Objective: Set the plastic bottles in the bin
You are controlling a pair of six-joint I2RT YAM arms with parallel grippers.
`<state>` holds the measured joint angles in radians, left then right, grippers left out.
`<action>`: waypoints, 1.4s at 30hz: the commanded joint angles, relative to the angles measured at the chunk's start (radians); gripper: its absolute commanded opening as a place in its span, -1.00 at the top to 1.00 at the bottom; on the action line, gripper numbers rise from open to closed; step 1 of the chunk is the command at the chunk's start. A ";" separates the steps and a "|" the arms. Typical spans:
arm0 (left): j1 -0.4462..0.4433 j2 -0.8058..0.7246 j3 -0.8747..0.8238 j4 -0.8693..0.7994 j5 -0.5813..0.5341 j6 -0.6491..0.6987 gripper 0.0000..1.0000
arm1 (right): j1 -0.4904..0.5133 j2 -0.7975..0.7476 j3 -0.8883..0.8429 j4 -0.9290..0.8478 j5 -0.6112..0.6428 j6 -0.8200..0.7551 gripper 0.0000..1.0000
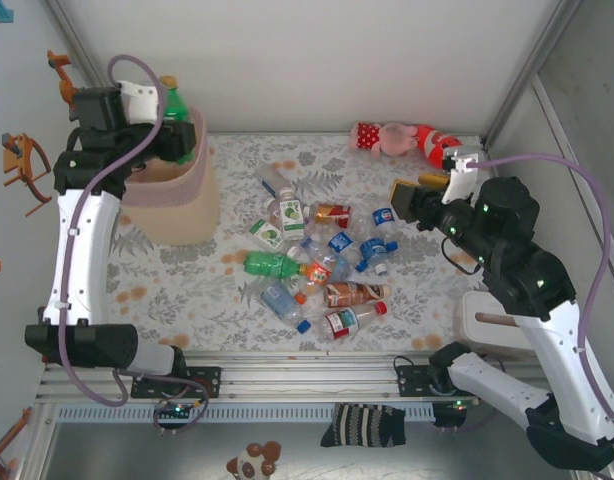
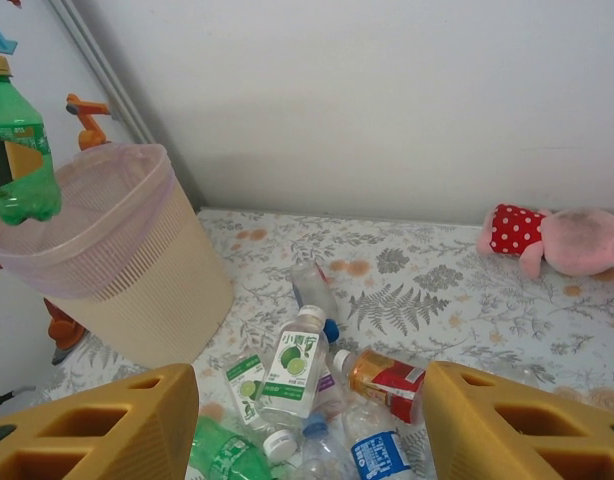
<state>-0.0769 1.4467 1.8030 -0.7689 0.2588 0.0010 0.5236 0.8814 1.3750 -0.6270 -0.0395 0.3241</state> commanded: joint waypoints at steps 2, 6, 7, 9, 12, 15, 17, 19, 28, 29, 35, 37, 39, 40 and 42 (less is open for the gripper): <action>0.063 0.086 0.082 -0.053 -0.036 0.023 -0.10 | 0.006 -0.004 0.042 -0.020 0.001 -0.028 -0.20; 0.102 0.189 0.150 -0.125 -0.002 0.043 -0.10 | 0.006 -0.019 0.036 -0.036 0.012 -0.034 -0.20; 0.110 0.211 0.162 -0.142 0.009 0.047 -0.10 | 0.006 -0.021 0.033 -0.037 0.016 -0.035 -0.20; 0.118 0.252 0.172 -0.164 0.039 0.050 -0.10 | 0.006 -0.026 0.029 -0.038 0.018 -0.036 -0.20; 0.123 0.310 0.176 -0.190 0.089 0.053 -0.10 | 0.007 -0.025 0.027 -0.037 0.018 -0.033 -0.20; 0.123 0.365 0.173 -0.222 0.134 0.055 -0.10 | 0.006 -0.018 0.028 -0.041 0.015 -0.033 -0.20; 0.124 0.392 0.158 -0.234 0.157 0.056 -0.10 | 0.006 -0.015 0.030 -0.048 0.012 -0.033 -0.20; 0.123 0.413 0.131 -0.234 0.163 0.054 -0.10 | 0.007 -0.013 0.032 -0.054 0.012 -0.032 -0.20; 0.123 0.489 0.060 -0.224 0.146 0.047 -0.18 | 0.006 -0.004 0.025 -0.065 0.023 -0.027 -0.20; 0.123 0.491 0.050 -0.221 0.144 0.047 -0.21 | 0.006 -0.002 0.025 -0.066 0.024 -0.025 -0.20; 0.122 0.485 -0.005 -0.211 0.115 0.047 -0.33 | 0.006 0.004 -0.001 -0.057 0.040 -0.004 -0.20; 0.124 0.485 0.001 -0.211 0.118 0.045 -0.36 | 0.006 0.010 -0.011 -0.050 0.041 0.003 -0.20; 0.123 0.481 0.002 -0.208 0.128 0.041 -0.40 | 0.006 0.019 -0.012 -0.047 0.040 0.005 -0.20; 0.125 0.477 0.002 -0.205 0.133 0.041 -0.42 | 0.006 0.023 -0.013 -0.047 0.039 0.006 -0.20; 0.127 0.474 0.000 -0.204 0.137 0.039 -0.44 | 0.007 0.037 -0.011 -0.048 0.039 0.006 -0.20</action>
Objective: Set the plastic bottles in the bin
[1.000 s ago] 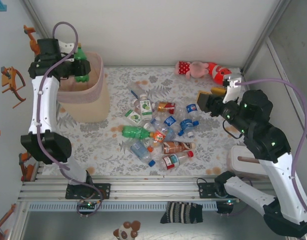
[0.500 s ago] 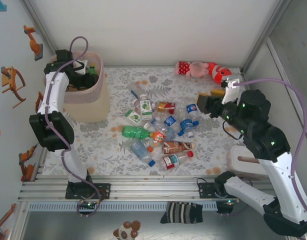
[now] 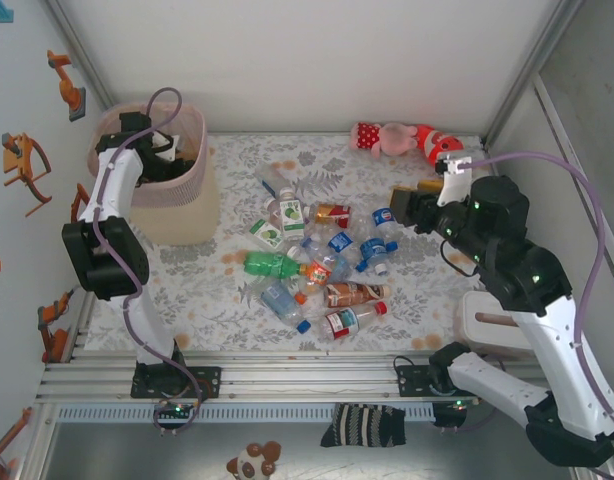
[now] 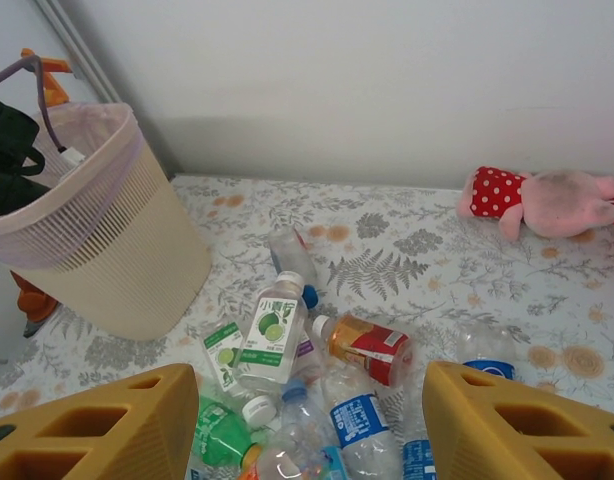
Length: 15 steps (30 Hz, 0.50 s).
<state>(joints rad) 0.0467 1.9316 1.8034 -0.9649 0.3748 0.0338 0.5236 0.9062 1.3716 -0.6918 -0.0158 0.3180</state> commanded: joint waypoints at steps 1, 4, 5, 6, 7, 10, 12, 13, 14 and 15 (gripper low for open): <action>0.005 -0.015 0.002 -0.009 0.028 0.005 -0.45 | 0.006 0.018 -0.005 0.016 0.016 0.012 -0.20; 0.021 -0.030 -0.006 0.008 0.061 -0.008 -0.48 | 0.006 0.043 0.001 0.015 0.023 0.013 -0.20; 0.027 -0.038 -0.010 0.016 0.070 -0.011 -0.48 | 0.006 0.055 0.005 0.014 0.023 0.012 -0.20; 0.031 -0.045 -0.014 0.022 0.074 -0.015 -0.48 | 0.007 0.064 0.007 0.015 0.024 0.010 -0.21; 0.034 -0.053 -0.019 0.030 0.076 -0.019 -0.48 | 0.006 0.077 0.010 0.015 0.024 0.007 -0.20; 0.043 -0.073 -0.025 0.041 0.078 -0.023 -0.48 | 0.006 0.125 0.023 0.011 0.040 -0.003 -0.21; 0.045 -0.090 -0.032 0.052 0.079 -0.026 -0.48 | 0.006 0.162 0.026 0.006 0.061 -0.016 -0.21; 0.047 -0.100 -0.036 0.058 0.080 -0.028 -0.48 | 0.006 0.184 0.025 0.006 0.065 -0.025 -0.23; 0.050 -0.110 -0.041 0.066 0.080 -0.033 -0.48 | 0.004 0.205 0.026 0.005 0.068 -0.034 -0.24; 0.053 -0.119 -0.045 0.076 0.086 -0.037 -0.47 | 0.003 0.229 0.027 0.004 0.069 -0.043 -0.24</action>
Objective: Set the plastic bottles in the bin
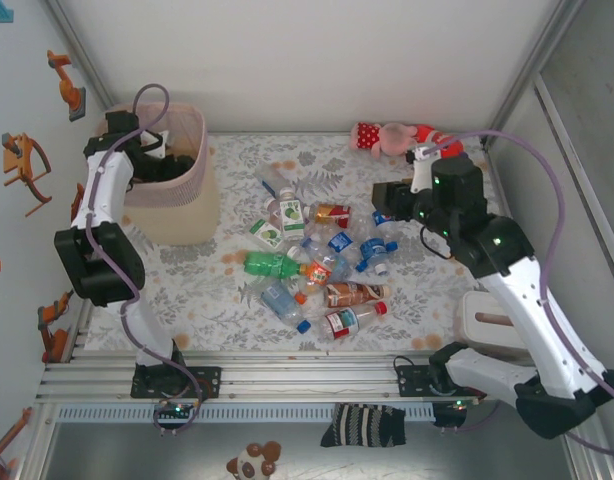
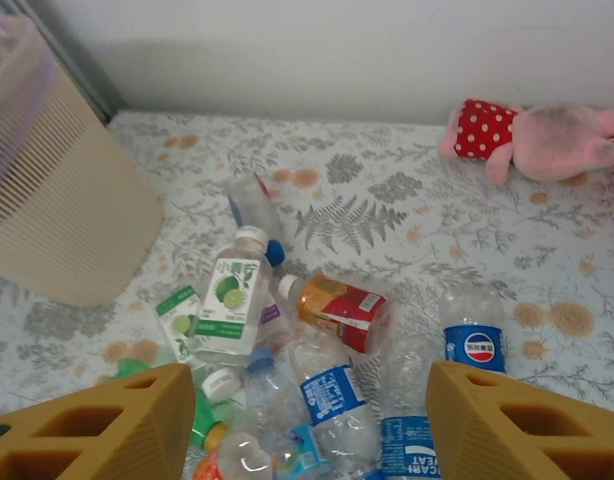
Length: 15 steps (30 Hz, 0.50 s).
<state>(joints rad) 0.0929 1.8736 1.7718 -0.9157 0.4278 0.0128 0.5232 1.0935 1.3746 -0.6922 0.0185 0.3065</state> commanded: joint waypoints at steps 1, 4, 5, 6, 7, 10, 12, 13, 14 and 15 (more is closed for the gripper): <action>0.009 -0.071 -0.021 0.036 0.041 -0.021 -0.48 | 0.000 0.068 0.027 0.002 0.038 -0.041 -0.24; 0.025 -0.101 -0.041 0.072 0.058 -0.042 -0.47 | -0.020 0.151 0.039 -0.018 0.041 -0.066 -0.24; 0.032 -0.110 -0.046 0.081 0.061 -0.050 -0.47 | -0.033 0.181 0.042 -0.025 0.039 -0.068 -0.24; 0.038 -0.117 -0.050 0.086 0.065 -0.053 -0.47 | -0.046 0.202 0.041 -0.030 0.033 -0.070 -0.24; 0.042 -0.127 -0.055 0.094 0.072 -0.059 -0.47 | -0.065 0.229 0.038 -0.034 0.023 -0.068 -0.24; 0.053 -0.144 -0.064 0.112 0.081 -0.068 -0.47 | -0.121 0.289 0.021 -0.039 -0.010 -0.068 -0.22; 0.057 -0.151 -0.069 0.116 0.081 -0.071 -0.47 | -0.154 0.334 0.015 -0.045 -0.018 -0.077 -0.21; 0.057 -0.153 -0.071 0.118 0.081 -0.072 -0.47 | -0.171 0.359 0.018 -0.046 -0.026 -0.083 -0.21; 0.058 -0.157 -0.074 0.121 0.079 -0.072 -0.47 | -0.185 0.388 0.031 -0.050 -0.032 -0.093 -0.21; 0.057 -0.158 -0.076 0.121 0.079 -0.072 -0.47 | -0.195 0.416 0.044 -0.053 -0.034 -0.102 -0.21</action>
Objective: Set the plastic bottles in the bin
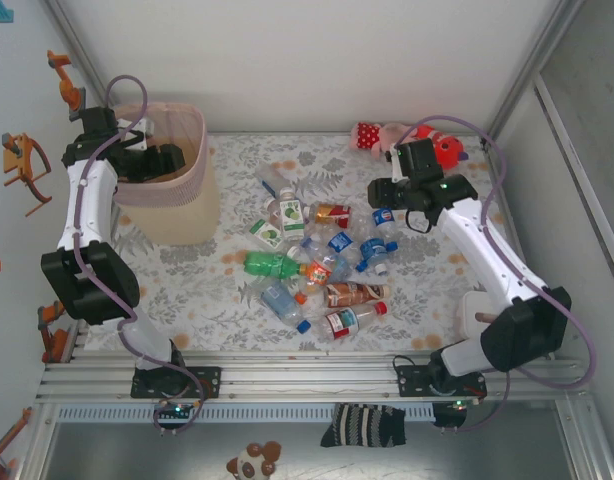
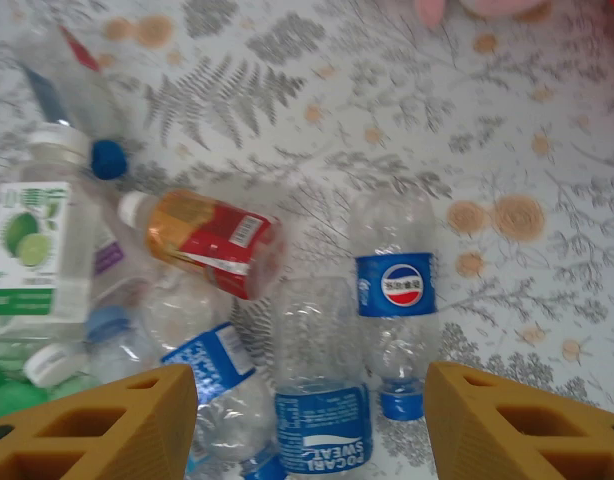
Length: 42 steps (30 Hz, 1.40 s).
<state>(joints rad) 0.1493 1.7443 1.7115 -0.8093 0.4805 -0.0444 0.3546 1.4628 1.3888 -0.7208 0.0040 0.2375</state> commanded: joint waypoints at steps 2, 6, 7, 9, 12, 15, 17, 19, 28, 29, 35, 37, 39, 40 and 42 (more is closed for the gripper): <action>0.001 -0.033 -0.015 0.016 0.026 -0.018 -0.47 | -0.045 0.121 0.070 -0.028 -0.012 -0.058 -0.21; 0.001 -0.042 -0.021 0.022 0.032 -0.019 -0.47 | -0.066 0.273 0.172 -0.055 -0.004 -0.087 -0.23; 0.001 -0.045 -0.021 0.022 0.031 -0.020 -0.47 | -0.068 0.313 0.203 -0.064 -0.002 -0.094 -0.24; 0.003 -0.049 -0.025 0.027 0.028 -0.022 -0.47 | -0.071 0.385 0.252 -0.076 -0.003 -0.105 -0.27; 0.004 -0.053 -0.025 0.030 0.035 -0.026 -0.47 | -0.078 0.483 0.319 -0.096 0.002 -0.113 -0.30; 0.007 -0.058 -0.027 0.034 0.041 -0.029 -0.47 | -0.084 0.565 0.372 -0.121 0.044 -0.119 -0.38; 0.009 -0.060 -0.029 0.035 0.047 -0.031 -0.47 | -0.089 0.603 0.389 -0.126 0.060 -0.125 -0.45; 0.012 -0.060 -0.029 0.039 0.053 -0.033 -0.47 | -0.093 0.634 0.400 -0.131 0.062 -0.128 -0.47; 0.022 -0.063 -0.033 0.046 0.077 -0.046 -0.47 | -0.096 0.744 0.448 -0.136 0.048 -0.144 -0.48; 0.022 -0.065 -0.034 0.048 0.078 -0.048 -0.47 | -0.096 0.755 0.455 -0.138 0.050 -0.146 -0.47; 0.024 -0.067 -0.036 0.050 0.081 -0.048 -0.47 | -0.098 0.779 0.474 -0.147 0.067 -0.158 -0.36; 0.024 -0.070 -0.035 0.051 0.084 -0.049 -0.47 | -0.098 0.774 0.471 -0.148 0.071 -0.161 -0.32; 0.024 -0.071 -0.036 0.051 0.084 -0.050 -0.47 | -0.097 0.764 0.468 -0.148 0.075 -0.161 -0.27; 0.024 -0.072 -0.037 0.053 0.084 -0.051 -0.47 | -0.097 0.758 0.465 -0.149 0.077 -0.161 -0.24; 0.024 -0.074 -0.038 0.053 0.083 -0.052 -0.47 | -0.098 0.739 0.460 -0.149 0.085 -0.163 -0.22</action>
<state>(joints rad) 0.1673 1.7176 1.6882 -0.7689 0.5407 -0.0845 0.2630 2.2326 1.8317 -0.8436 0.0559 0.0864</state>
